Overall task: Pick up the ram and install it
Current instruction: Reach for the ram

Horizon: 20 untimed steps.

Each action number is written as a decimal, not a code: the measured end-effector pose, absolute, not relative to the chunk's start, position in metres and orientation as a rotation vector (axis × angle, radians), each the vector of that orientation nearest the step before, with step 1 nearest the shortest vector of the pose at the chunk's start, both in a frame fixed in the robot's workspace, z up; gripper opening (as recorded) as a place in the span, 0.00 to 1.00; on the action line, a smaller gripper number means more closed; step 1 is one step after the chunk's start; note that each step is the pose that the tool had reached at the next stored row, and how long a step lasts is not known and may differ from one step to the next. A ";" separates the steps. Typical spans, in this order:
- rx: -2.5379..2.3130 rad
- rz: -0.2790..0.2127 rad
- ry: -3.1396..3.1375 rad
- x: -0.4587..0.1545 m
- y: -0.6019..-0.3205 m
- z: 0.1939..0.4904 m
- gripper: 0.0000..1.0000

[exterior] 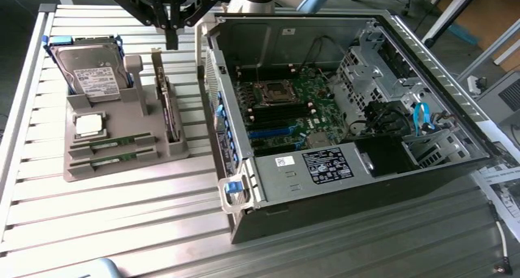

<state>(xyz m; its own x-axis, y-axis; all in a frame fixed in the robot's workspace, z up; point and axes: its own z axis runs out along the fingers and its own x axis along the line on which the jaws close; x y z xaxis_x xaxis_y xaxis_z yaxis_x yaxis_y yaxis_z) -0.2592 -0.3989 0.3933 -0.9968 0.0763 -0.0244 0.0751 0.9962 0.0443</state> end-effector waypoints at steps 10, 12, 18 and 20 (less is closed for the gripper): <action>0.118 0.068 3.112 -0.267 -0.399 0.393 0.11; 0.118 0.068 3.112 -0.268 -0.399 0.393 0.11; 0.118 0.068 3.112 -0.272 -0.399 0.393 0.11; 0.118 0.068 3.112 -0.275 -0.399 0.393 0.11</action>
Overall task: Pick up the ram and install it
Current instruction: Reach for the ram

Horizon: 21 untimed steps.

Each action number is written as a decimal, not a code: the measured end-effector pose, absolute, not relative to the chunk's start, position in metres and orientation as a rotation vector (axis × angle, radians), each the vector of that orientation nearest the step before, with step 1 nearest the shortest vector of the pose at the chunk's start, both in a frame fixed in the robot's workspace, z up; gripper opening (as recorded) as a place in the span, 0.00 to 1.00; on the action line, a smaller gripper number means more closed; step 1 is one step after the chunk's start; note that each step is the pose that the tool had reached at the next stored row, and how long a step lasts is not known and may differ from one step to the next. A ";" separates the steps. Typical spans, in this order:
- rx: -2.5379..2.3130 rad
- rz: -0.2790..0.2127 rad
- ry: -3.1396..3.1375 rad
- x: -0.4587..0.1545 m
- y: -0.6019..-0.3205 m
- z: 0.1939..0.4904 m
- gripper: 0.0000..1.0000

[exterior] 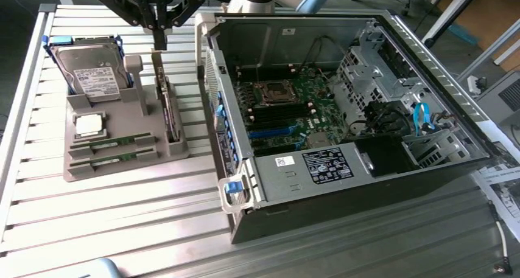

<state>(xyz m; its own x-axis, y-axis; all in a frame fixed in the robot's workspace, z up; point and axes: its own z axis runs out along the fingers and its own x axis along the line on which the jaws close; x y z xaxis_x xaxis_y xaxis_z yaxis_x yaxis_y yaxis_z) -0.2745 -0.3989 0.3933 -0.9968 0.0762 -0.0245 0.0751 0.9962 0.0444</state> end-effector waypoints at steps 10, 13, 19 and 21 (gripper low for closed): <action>0.118 0.068 3.112 -0.281 -0.399 0.393 0.11; 0.118 0.068 3.112 -0.284 -0.399 0.393 0.11; 0.118 0.068 3.112 -0.288 -0.399 0.393 0.11; 0.118 0.068 3.112 -0.290 -0.399 0.393 0.11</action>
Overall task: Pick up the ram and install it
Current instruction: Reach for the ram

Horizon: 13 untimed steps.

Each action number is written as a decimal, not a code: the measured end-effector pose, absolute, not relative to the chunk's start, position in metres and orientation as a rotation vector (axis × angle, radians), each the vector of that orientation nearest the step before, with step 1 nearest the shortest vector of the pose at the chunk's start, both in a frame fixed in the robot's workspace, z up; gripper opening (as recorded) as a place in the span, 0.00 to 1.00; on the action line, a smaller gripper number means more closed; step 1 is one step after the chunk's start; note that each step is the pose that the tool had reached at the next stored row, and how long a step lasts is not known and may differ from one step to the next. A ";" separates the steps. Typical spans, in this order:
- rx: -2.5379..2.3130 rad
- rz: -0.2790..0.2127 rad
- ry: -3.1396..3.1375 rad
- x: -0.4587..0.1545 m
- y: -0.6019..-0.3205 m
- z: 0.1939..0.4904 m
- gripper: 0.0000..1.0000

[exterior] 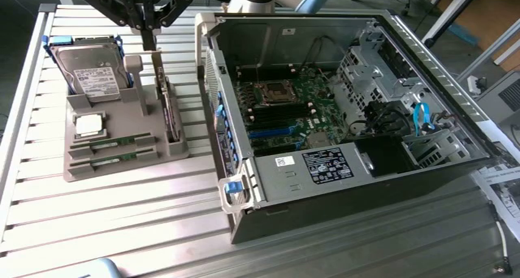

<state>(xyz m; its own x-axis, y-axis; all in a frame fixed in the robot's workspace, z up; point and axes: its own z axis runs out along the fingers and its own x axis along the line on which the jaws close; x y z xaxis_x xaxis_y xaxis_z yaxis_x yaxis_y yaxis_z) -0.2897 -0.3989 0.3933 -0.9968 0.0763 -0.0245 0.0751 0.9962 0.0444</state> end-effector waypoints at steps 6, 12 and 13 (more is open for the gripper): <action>0.118 0.068 3.112 -0.294 -0.399 0.393 0.11; 0.118 0.068 3.113 -0.299 -0.399 0.393 0.11; 0.118 0.068 3.113 -0.299 -0.399 0.393 0.11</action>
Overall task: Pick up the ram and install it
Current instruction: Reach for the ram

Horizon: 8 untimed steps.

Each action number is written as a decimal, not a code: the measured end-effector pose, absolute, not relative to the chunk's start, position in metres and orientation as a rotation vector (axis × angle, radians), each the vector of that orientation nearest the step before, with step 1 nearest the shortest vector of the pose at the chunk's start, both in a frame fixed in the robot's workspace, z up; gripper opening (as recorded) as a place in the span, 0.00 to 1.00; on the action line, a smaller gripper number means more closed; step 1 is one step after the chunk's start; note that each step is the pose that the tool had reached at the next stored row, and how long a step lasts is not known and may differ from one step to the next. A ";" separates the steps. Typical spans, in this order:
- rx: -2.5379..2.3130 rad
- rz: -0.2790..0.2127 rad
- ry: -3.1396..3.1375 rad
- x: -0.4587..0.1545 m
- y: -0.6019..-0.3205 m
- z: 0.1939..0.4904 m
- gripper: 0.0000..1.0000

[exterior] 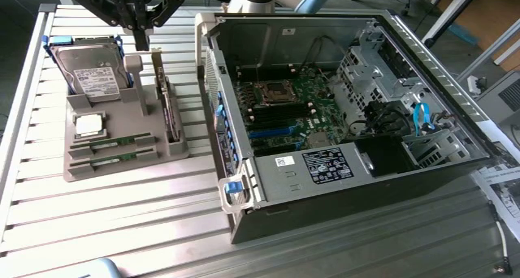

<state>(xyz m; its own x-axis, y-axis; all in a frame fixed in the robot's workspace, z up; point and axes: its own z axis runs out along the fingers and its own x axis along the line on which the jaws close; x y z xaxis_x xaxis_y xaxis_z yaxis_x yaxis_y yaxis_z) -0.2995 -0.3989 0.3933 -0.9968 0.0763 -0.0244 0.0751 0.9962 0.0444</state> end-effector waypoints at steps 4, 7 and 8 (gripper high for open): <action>0.118 0.068 3.112 -0.302 -0.399 0.393 0.11; 0.118 0.068 3.112 -0.304 -0.399 0.393 0.11; 0.118 0.068 3.112 -0.305 -0.399 0.393 0.11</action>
